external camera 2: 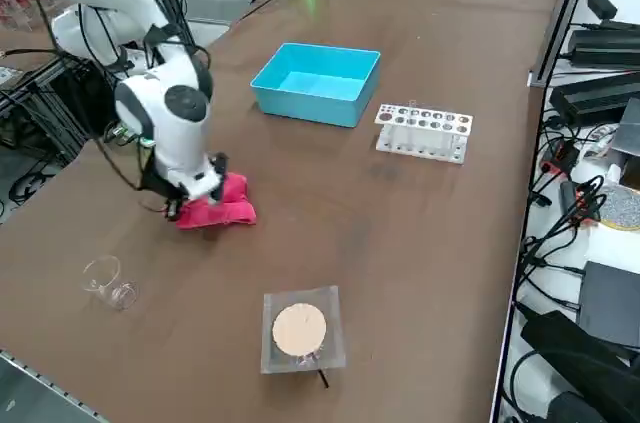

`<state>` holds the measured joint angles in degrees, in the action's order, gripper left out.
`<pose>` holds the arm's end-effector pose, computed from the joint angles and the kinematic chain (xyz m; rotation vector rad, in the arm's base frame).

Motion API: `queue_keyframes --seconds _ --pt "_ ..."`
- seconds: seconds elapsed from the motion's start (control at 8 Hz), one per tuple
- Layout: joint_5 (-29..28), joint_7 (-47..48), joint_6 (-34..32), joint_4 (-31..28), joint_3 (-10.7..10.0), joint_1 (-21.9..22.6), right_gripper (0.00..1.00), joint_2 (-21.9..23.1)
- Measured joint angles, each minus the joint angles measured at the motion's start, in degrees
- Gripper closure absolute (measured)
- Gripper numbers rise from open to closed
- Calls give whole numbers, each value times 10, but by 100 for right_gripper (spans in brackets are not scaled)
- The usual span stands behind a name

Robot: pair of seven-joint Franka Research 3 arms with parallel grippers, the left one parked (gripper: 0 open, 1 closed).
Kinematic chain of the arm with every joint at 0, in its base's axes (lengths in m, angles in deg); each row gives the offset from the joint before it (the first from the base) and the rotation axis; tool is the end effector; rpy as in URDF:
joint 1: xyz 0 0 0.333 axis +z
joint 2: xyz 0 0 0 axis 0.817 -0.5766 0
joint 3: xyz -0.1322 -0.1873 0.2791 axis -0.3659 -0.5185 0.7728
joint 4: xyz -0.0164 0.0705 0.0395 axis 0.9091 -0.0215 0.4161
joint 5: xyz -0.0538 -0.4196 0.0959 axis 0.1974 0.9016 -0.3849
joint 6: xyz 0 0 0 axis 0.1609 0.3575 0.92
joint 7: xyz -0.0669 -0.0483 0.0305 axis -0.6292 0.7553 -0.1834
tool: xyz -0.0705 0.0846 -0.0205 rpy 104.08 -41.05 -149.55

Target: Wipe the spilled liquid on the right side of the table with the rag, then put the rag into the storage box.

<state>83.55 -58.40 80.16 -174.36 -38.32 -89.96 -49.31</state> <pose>0.3892 -0.2606 0.2075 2.9762 0.6459 -0.6624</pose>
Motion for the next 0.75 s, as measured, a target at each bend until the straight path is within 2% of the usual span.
queue_keyframes --seconds 0.25,0.5,0.75 --pt "-44 113 42 0 18 69 96 -6" --pt "-48 223 98 3 21 128 96 -30" --pt "-48 280 121 32 19 155 97 -55"
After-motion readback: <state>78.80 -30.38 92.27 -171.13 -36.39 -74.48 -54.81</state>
